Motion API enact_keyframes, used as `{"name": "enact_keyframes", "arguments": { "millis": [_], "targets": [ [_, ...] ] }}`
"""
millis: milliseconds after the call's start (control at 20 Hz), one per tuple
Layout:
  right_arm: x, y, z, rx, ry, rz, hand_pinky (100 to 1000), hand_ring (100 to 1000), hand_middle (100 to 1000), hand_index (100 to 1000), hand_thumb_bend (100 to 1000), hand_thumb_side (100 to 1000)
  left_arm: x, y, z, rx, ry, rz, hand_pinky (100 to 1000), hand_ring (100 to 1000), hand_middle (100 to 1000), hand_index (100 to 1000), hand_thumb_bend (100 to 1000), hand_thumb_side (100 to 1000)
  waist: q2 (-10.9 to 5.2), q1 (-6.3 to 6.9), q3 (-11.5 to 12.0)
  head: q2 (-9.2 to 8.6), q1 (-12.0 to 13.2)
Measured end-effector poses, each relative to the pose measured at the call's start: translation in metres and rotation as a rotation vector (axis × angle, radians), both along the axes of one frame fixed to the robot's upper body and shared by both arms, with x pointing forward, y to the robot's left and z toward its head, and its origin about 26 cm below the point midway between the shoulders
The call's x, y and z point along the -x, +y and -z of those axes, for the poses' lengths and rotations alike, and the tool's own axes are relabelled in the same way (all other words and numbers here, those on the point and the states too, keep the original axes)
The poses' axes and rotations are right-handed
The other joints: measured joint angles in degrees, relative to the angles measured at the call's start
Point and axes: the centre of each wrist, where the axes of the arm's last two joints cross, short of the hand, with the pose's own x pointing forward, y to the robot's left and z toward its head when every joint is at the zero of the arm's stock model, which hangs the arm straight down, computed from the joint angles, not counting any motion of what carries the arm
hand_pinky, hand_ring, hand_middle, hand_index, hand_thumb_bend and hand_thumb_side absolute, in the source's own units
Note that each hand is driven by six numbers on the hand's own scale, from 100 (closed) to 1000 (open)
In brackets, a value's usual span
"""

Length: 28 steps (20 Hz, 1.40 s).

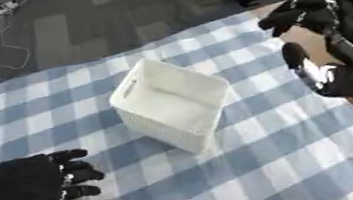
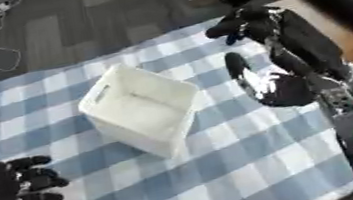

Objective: Pick up objects on the table and place them in the box.

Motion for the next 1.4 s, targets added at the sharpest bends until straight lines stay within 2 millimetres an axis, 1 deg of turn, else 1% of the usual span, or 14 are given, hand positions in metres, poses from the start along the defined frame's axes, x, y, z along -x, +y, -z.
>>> {"name": "enact_keyframes", "arguments": {
  "millis": [250,450,500,550,600,650,700,750,800,850,900,1000,1200,1400],
  "targets": [
    [0.000,0.000,-0.001,0.012,0.005,-0.003,508,541,651,814,100,963,-0.001,0.000,0.004,-0.002,0.008,-0.004,977,892,910,908,458,892,0.00,0.01,0.0,0.00,0.1],
    [0.000,0.000,-0.001,0.021,0.012,-0.005,508,542,650,815,100,964,-0.002,0.001,0.007,-0.009,0.016,-0.016,952,866,899,907,447,842,0.00,0.01,0.0,0.04,1.1],
    [0.000,0.000,-0.001,0.023,0.014,-0.005,509,543,649,815,100,964,-0.003,0.001,0.008,-0.008,0.018,-0.020,834,791,869,889,434,825,0.00,0.01,0.0,0.05,1.2],
    [0.000,0.000,-0.001,0.025,0.015,-0.006,509,543,649,815,100,964,-0.003,0.002,0.009,-0.010,0.019,-0.025,870,809,875,891,438,828,0.00,0.00,0.1,0.06,1.4],
    [0.000,0.000,-0.001,0.027,0.015,-0.007,509,543,648,815,100,963,-0.004,0.002,0.010,-0.013,0.021,-0.030,624,621,789,850,393,803,0.00,0.00,0.1,0.06,1.5],
    [0.000,0.000,-0.001,0.027,0.016,-0.007,509,543,648,815,100,963,-0.004,0.003,0.011,-0.014,0.023,-0.034,668,662,808,860,404,808,0.00,0.00,0.1,0.07,1.5],
    [0.000,0.000,-0.001,0.028,0.017,-0.007,509,543,647,814,100,961,-0.004,0.003,0.011,-0.012,0.025,-0.035,393,461,665,778,273,792,0.00,0.00,0.1,0.07,1.5],
    [0.000,0.000,-0.001,0.029,0.018,-0.008,509,543,647,814,100,961,-0.004,0.002,0.012,-0.005,0.025,-0.035,368,447,651,768,261,791,0.00,-0.01,0.2,0.07,1.5],
    [0.000,0.000,-0.001,0.031,0.019,-0.007,508,541,644,813,100,960,-0.004,0.002,0.012,0.004,0.025,-0.035,162,292,511,609,100,830,0.00,-0.02,0.2,0.07,1.5],
    [0.000,0.000,0.000,0.031,0.020,-0.007,508,541,645,813,100,960,-0.004,0.002,0.012,0.020,0.024,-0.034,176,304,519,619,100,831,0.00,-0.03,0.2,0.08,1.5],
    [0.000,0.000,0.000,0.033,0.021,-0.008,508,541,643,812,100,960,-0.003,0.002,0.013,0.040,0.024,-0.033,100,175,416,510,100,778,0.00,-0.03,0.3,0.08,1.6],
    [0.000,0.000,0.000,0.033,0.021,-0.008,509,541,643,811,100,958,-0.002,0.003,0.016,0.088,0.024,-0.031,100,100,349,470,100,759,0.00,-0.10,0.3,0.09,1.6],
    [0.000,0.000,0.000,0.034,0.023,-0.007,508,541,643,811,100,956,0.001,0.004,0.020,0.164,0.012,-0.028,100,100,246,446,100,736,0.00,-0.20,0.4,0.39,1.6],
    [0.000,0.000,0.001,0.034,0.024,-0.007,508,541,643,811,100,956,0.003,0.007,0.024,0.216,0.001,-0.027,100,100,184,425,100,676,0.00,-0.29,0.6,0.51,1.6]
  ]
}}
